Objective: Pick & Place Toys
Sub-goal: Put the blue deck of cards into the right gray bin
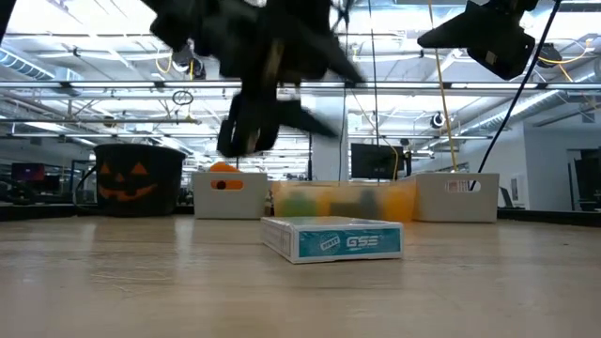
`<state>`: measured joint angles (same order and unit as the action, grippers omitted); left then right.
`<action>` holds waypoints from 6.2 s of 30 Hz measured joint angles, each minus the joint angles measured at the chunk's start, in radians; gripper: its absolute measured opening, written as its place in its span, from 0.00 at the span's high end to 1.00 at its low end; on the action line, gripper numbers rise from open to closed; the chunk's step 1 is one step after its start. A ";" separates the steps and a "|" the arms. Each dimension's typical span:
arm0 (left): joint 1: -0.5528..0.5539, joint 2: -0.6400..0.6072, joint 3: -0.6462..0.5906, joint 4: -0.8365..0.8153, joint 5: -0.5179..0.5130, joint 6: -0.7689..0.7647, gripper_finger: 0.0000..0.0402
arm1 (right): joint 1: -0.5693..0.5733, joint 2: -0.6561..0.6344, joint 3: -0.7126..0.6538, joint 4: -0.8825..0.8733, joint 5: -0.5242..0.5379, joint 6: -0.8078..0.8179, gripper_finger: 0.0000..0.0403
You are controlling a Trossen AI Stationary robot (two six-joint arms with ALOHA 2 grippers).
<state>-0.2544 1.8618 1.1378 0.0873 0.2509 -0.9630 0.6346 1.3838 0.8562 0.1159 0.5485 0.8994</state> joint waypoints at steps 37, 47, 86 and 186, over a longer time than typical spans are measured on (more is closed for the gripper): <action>-0.053 -0.786 0.001 -0.609 -0.335 0.522 0.54 | -0.297 0.614 0.724 -0.557 -0.281 0.496 0.41; -0.053 -0.785 0.001 -0.646 -0.334 0.597 0.54 | -0.297 0.628 0.702 -0.651 -0.262 0.634 0.41; -0.053 -0.785 0.001 -0.686 -0.327 0.587 0.54 | -0.248 0.628 0.700 -0.582 -0.315 0.637 0.03; -0.053 -0.766 0.001 -0.689 -0.305 0.572 0.54 | -0.278 0.735 0.703 -0.987 -0.445 0.609 0.03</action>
<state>-0.3073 1.0954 1.1385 -0.6022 -0.0536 -0.3908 0.3565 2.1189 1.5593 -0.8708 0.1032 1.5089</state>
